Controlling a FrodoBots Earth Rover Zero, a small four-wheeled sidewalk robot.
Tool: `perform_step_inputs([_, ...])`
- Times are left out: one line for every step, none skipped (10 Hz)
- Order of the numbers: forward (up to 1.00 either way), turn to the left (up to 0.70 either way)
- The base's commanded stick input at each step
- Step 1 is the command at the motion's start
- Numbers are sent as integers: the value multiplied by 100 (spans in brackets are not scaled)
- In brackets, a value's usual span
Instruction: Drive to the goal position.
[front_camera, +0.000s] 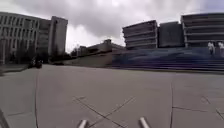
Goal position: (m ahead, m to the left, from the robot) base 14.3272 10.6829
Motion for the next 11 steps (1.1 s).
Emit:
perform_step_inputs([100, 0])
perform_step_inputs([100, 0])
perform_step_inputs([100, 0])
perform_step_inputs([100, 3])
perform_step_inputs([100, 29])
perform_step_inputs([100, 40])
perform_step_inputs([100, 40])
perform_step_inputs([100, 40])
perform_step_inputs([100, 40])
perform_step_inputs([100, 40])
perform_step_inputs([100, 40])
